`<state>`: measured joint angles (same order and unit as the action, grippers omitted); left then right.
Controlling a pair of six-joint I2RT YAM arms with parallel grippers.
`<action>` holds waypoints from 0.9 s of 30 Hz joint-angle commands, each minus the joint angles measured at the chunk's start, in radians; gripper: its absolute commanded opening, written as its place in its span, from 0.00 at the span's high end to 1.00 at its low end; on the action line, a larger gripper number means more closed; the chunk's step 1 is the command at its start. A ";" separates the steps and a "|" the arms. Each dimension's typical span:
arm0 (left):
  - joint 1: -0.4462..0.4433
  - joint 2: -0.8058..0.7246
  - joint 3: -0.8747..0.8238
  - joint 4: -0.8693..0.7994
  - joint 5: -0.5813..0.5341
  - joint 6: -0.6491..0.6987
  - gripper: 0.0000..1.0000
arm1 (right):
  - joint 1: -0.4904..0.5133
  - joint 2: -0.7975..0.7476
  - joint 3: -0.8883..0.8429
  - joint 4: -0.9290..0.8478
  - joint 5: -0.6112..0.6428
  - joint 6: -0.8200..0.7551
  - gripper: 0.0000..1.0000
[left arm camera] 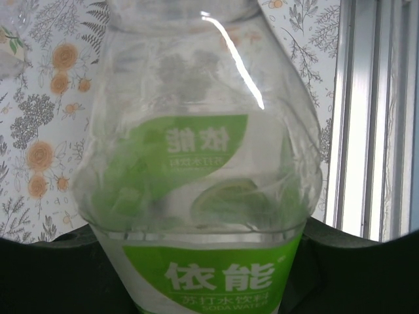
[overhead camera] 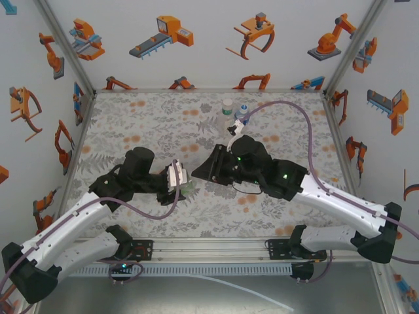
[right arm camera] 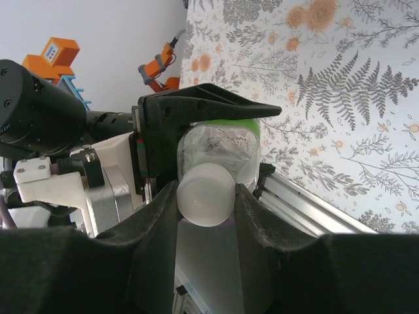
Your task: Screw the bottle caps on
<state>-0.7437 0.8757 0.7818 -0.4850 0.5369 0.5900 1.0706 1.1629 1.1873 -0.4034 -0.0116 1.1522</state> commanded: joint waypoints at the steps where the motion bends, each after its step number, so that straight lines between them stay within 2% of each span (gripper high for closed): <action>1: -0.019 -0.010 0.007 0.082 0.090 0.045 1.00 | 0.000 0.010 0.074 0.033 0.065 -0.051 0.62; 2: -0.019 -0.011 0.007 0.080 0.097 0.045 1.00 | -0.001 -0.001 0.079 0.032 0.062 -0.121 0.54; 4: -0.018 -0.008 0.011 0.068 0.119 0.049 1.00 | -0.001 -0.025 0.085 0.033 0.049 -0.293 0.48; 11: -0.018 0.019 0.047 -0.010 0.227 0.063 1.00 | -0.001 -0.109 0.071 0.043 -0.149 -0.900 0.45; 15: -0.019 0.030 0.065 -0.044 0.289 0.076 1.00 | -0.001 -0.089 0.130 -0.048 -0.350 -1.173 0.45; 19: -0.019 0.036 0.066 -0.052 0.304 0.075 1.00 | 0.000 -0.066 0.143 -0.088 -0.516 -1.359 0.45; 27: -0.021 0.042 0.069 -0.054 0.304 0.074 1.00 | 0.007 -0.020 0.124 -0.049 -0.518 -1.377 0.52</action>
<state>-0.7589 0.9142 0.8192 -0.5209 0.7994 0.6430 1.0698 1.1416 1.3083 -0.4675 -0.4877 -0.1635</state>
